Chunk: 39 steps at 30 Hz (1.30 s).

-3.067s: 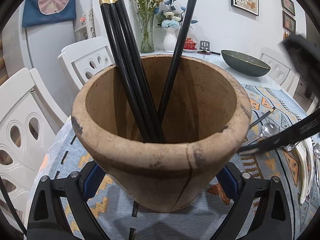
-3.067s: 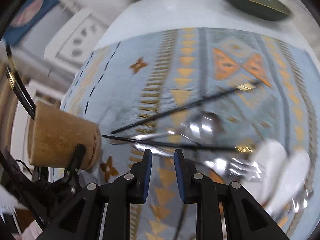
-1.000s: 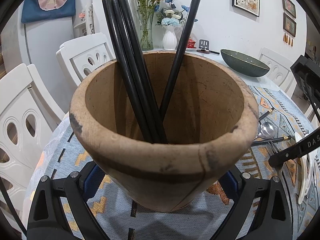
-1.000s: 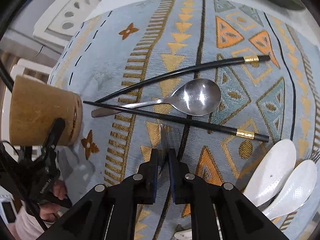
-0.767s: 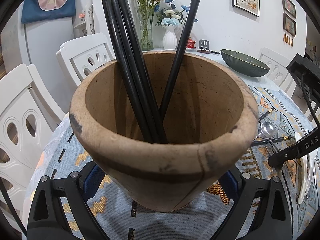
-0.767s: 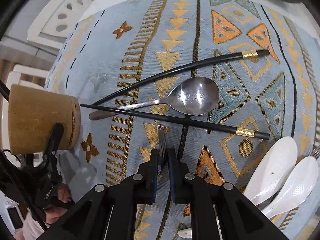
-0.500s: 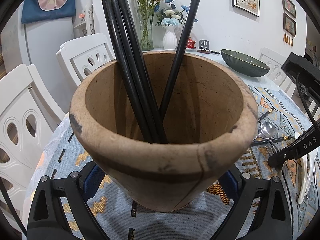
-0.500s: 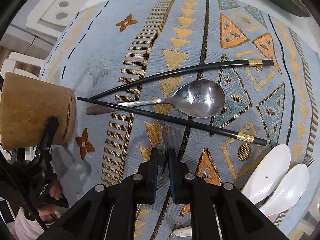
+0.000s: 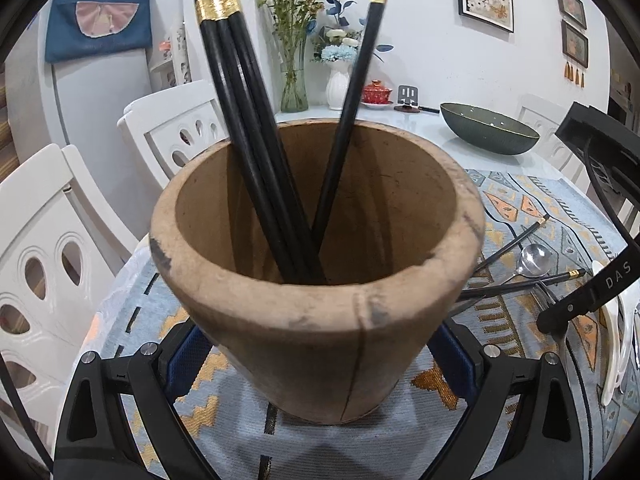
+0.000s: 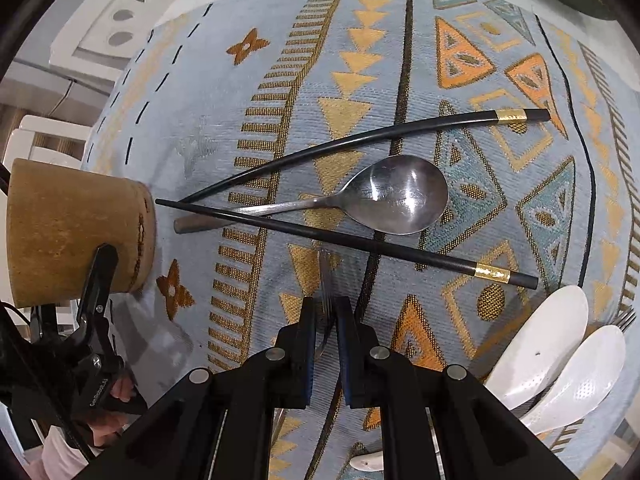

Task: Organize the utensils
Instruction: 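Hold the silver fork in the right gripper and settle the grip, then lift the fork with the right gripper and carry it over the wooden holder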

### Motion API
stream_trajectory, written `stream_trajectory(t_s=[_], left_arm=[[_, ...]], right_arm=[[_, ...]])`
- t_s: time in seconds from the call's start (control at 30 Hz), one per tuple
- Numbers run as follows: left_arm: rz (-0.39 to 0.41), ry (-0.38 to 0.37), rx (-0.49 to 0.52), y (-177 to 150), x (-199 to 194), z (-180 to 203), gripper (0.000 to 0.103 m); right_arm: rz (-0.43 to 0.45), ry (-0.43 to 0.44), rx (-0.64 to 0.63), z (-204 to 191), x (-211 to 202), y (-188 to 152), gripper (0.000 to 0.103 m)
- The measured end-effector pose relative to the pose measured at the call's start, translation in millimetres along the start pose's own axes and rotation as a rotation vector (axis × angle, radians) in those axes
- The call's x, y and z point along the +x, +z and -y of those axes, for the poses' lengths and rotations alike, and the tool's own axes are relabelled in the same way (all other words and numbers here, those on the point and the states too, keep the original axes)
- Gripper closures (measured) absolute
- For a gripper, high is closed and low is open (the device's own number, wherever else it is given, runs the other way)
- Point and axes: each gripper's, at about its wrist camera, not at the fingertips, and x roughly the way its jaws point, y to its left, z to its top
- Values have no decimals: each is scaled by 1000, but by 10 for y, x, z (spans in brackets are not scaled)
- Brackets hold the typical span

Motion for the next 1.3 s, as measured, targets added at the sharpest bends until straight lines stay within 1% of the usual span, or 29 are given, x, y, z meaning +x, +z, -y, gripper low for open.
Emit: stream_trajectory(t_s=[0.03, 0.2, 0.37, 0.43, 0.5, 0.6, 0.7, 0.8, 0.83, 0.97, 1.1, 1.2, 1.3], left_arm=[[0, -2, -1, 1, 0, -4, 5], [-2, 1, 7, -1, 1, 12, 7], [24, 7, 20, -8, -46, 51, 8], [35, 29, 39, -12, -68, 94, 8], [25, 50, 52, -8, -47, 117, 8], [23, 55, 53, -3, -42, 110, 8], [24, 65, 60, -3, -52, 116, 8], [25, 80, 71, -10, -64, 134, 7], [25, 83, 73, -10, -68, 140, 7], [23, 85, 75, -4, -66, 148, 7], [21, 88, 77, -4, -73, 154, 7], [21, 84, 75, -17, -88, 152, 7], [24, 86, 75, -26, -92, 158, 7]], right_arm=[[0, -6, -2, 25, -10, -8, 94], [2, -56, -24, -97, 2, -22, 94], [18, -59, -19, -168, 1, -50, 94], [28, -59, -21, -165, -5, -76, 94], [32, -61, -28, -169, -6, -91, 94], [42, -54, -40, -169, -23, -187, 94], [70, -21, -45, -125, -39, -267, 94], [95, 4, -38, -68, -57, -327, 94], [98, 3, -45, -42, -78, -299, 94], [116, -45, -96, -90, -92, -338, 94], [134, -75, -110, -103, -103, -352, 94], [154, -58, -101, -60, -115, -377, 94], [179, -14, -95, 27, -137, -417, 95]])
